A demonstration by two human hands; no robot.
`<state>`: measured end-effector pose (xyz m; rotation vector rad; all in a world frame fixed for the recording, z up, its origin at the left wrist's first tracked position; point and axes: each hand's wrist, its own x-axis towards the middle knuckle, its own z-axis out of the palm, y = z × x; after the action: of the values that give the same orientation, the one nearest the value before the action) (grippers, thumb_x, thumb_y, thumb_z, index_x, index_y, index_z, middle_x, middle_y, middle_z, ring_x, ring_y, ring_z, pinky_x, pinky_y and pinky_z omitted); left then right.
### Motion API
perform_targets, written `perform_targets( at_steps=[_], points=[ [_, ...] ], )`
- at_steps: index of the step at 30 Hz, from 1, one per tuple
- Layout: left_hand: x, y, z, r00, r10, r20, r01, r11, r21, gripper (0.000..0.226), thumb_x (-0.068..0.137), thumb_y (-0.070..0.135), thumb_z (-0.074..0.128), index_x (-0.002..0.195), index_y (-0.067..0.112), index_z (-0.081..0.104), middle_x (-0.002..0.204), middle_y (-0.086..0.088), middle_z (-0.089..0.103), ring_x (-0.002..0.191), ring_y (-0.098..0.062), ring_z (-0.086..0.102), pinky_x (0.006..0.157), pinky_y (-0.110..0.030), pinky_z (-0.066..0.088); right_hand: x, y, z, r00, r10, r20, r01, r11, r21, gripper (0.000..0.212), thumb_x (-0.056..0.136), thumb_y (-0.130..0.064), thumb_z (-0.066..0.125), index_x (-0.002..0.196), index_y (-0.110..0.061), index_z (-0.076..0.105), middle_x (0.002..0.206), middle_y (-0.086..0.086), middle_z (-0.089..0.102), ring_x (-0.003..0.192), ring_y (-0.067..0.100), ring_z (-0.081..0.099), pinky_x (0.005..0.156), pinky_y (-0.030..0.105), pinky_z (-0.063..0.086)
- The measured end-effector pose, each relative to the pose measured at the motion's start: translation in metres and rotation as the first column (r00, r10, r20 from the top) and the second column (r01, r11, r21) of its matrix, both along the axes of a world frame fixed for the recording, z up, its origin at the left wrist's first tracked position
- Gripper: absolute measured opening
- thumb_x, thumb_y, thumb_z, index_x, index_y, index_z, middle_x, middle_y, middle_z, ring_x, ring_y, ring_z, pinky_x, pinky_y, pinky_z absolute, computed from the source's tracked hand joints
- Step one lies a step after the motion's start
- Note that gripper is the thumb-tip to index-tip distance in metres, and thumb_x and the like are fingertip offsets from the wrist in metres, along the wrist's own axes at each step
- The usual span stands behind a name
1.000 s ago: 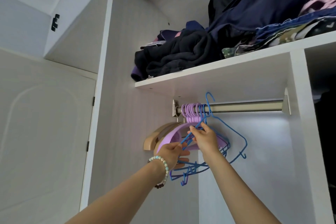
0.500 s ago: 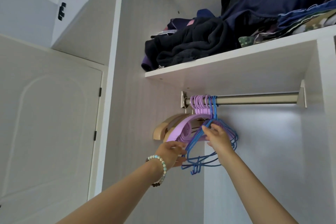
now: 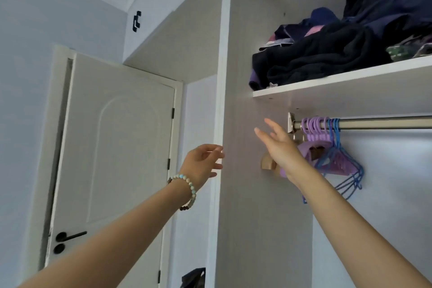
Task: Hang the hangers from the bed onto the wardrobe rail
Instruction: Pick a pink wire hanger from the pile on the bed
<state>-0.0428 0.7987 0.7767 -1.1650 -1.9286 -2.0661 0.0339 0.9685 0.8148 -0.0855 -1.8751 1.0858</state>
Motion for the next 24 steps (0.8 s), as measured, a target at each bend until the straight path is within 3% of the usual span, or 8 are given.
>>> perform_targets(
  at_steps=[3,5,10,15,20,24],
  points=[
    [-0.025,-0.074,-0.005,0.99,0.129,-0.061,-0.129,0.992,0.015,0.02,0.093,0.026,0.051,0.108,0.016,0.059,0.106,-0.002,0.065,0.08,-0.011,0.064,0.075,-0.027,0.052,-0.025,-0.062,-0.005,0.994,0.108,0.032,-0.11,0.992,0.058,0.056,0.091,-0.041,0.056,0.142,-0.033,0.034,0.152,-0.005,0.03,0.139,0.007,0.027,0.108,0.027,0.027],
    [-0.043,-0.128,-0.013,0.964,0.244,-0.103,-0.246,0.969,-0.006,0.021,0.093,0.031,0.051,0.11,0.021,0.057,0.111,-0.003,0.063,0.086,-0.011,0.063,0.079,-0.03,0.051,-0.043,-0.109,-0.013,0.982,0.175,0.071,-0.179,0.982,0.067,0.056,0.092,-0.042,0.054,0.143,-0.035,0.033,0.152,-0.009,0.028,0.139,0.004,0.025,0.104,0.024,0.026],
    [-0.071,-0.276,-0.045,0.839,0.503,-0.206,-0.535,0.832,-0.145,0.049,0.09,0.045,0.047,0.133,0.022,0.044,0.128,0.007,0.05,0.112,-0.008,0.049,0.084,-0.021,0.041,-0.099,-0.243,-0.045,0.924,0.334,0.185,-0.356,0.93,0.098,0.059,0.092,-0.045,0.051,0.146,-0.035,0.028,0.154,-0.013,0.021,0.141,0.004,0.02,0.108,0.024,0.022],
    [-0.079,-0.434,-0.097,0.662,0.696,-0.277,-0.747,0.581,-0.324,0.07,0.085,0.059,0.039,0.144,0.023,0.027,0.149,0.003,0.033,0.137,-0.017,0.031,0.111,-0.037,0.027,-0.154,-0.385,-0.098,0.814,0.475,0.334,-0.543,0.827,0.148,0.065,0.09,-0.052,0.05,0.147,-0.036,0.023,0.156,-0.017,0.013,0.143,0.003,0.014,0.113,0.027,0.017],
    [-0.069,-0.58,-0.174,0.474,0.799,-0.37,-0.827,0.261,-0.498,0.08,0.081,0.067,0.029,0.147,0.023,0.02,0.154,0.004,0.024,0.142,-0.016,0.02,0.117,-0.038,0.018,-0.196,-0.519,-0.172,0.666,0.563,0.49,-0.697,0.703,0.139,0.069,0.089,-0.052,0.05,0.148,-0.032,0.02,0.157,-0.015,0.009,0.145,0.004,0.008,0.118,0.032,0.014],
    [-0.051,-0.685,-0.258,0.377,0.86,-0.344,-0.768,0.083,-0.635,0.096,0.071,0.084,0.017,0.148,0.025,0.017,0.156,0.005,0.017,0.144,-0.017,0.014,0.119,-0.039,0.012,-0.214,-0.628,-0.256,0.518,0.578,0.631,-0.799,0.591,0.116,0.072,0.089,-0.054,0.048,0.149,-0.033,0.016,0.157,-0.017,0.001,0.145,0.005,0.002,0.116,0.031,0.01]
  ],
)
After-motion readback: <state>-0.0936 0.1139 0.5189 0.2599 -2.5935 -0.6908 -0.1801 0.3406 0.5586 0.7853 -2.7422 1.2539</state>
